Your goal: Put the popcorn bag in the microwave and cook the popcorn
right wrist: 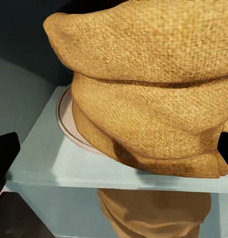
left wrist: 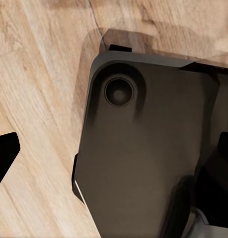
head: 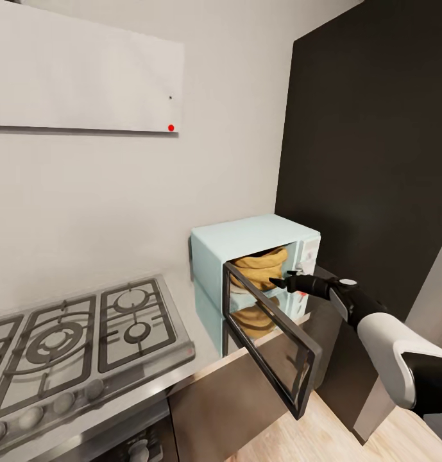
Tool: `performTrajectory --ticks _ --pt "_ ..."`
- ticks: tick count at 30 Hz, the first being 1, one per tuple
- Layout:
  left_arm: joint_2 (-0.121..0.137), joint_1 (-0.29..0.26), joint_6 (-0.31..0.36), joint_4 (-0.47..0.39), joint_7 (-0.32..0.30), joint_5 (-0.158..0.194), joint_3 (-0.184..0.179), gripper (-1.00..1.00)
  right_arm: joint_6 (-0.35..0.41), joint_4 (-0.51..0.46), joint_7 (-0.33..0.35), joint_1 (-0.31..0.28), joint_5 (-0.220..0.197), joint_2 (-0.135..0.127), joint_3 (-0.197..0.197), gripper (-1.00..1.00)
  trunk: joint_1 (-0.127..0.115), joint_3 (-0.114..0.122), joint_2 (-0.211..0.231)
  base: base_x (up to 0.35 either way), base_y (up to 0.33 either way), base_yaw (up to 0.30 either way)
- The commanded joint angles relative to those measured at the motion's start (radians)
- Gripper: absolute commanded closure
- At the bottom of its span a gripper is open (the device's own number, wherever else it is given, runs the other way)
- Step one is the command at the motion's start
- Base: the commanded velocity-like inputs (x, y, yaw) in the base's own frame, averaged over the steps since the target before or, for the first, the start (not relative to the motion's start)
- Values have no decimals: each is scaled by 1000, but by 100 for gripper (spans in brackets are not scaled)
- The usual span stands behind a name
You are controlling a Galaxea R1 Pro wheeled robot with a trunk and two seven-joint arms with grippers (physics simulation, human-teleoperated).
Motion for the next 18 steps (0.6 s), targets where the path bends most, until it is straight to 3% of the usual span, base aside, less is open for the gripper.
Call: performTrajectory --ticks 1,10,18 --pt "-1 0 -2 -2 1 7 5 -100 5 0 6 0 9 1 -9 -100 0 -1 -1 0 0 0" --pt "0 0 -2 0 2 7 4 -100 3 7 7 0 12 2 -9 -100 0 -1 -1 4 0 0" --pt "0 0 -2 0 1 9 3 -100 3 8 9 0 4 2 -10 -100 0 -1 -1 115 0 0"
